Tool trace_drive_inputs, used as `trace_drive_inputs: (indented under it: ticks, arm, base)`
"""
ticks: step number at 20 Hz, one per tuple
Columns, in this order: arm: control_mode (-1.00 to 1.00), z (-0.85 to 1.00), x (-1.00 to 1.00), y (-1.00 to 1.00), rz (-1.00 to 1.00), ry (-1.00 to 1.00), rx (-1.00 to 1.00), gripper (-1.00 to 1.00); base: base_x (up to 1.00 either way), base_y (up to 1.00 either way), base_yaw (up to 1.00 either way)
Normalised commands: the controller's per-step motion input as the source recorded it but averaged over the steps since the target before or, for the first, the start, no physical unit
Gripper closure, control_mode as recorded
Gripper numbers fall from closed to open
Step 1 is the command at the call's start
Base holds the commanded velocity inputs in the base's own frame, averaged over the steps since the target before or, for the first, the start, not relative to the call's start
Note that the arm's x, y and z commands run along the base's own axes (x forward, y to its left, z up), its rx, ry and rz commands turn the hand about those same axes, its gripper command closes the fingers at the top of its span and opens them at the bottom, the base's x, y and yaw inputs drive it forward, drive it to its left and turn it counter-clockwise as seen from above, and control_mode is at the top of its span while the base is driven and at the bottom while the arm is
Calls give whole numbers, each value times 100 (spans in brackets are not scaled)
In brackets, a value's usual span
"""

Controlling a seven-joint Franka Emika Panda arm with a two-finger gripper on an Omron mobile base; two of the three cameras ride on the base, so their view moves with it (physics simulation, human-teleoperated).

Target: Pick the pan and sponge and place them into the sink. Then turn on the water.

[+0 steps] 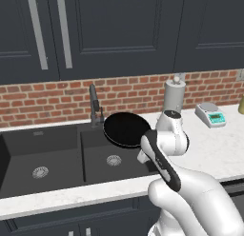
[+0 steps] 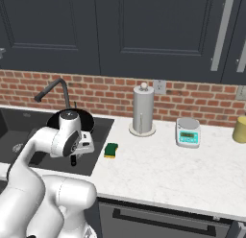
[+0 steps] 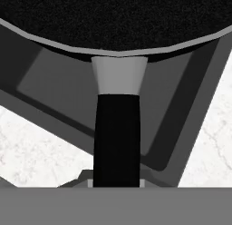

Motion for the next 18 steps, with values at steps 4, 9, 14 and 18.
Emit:
trace_drive_inputs:
  ticks: [4,9,14,18]
  arm:
    - [-100,0,78,16,1,0,1,100]
    - [-100,-5,62,0,0,4,0,100]
    - [-100,-37,33,0,0,13,0,100]
    - [-100,-63,23,10,0,12,0,100]
  base:
    - [0,0,0]
    - [0,0,0]
    - [0,0,0]
    - [0,0,0]
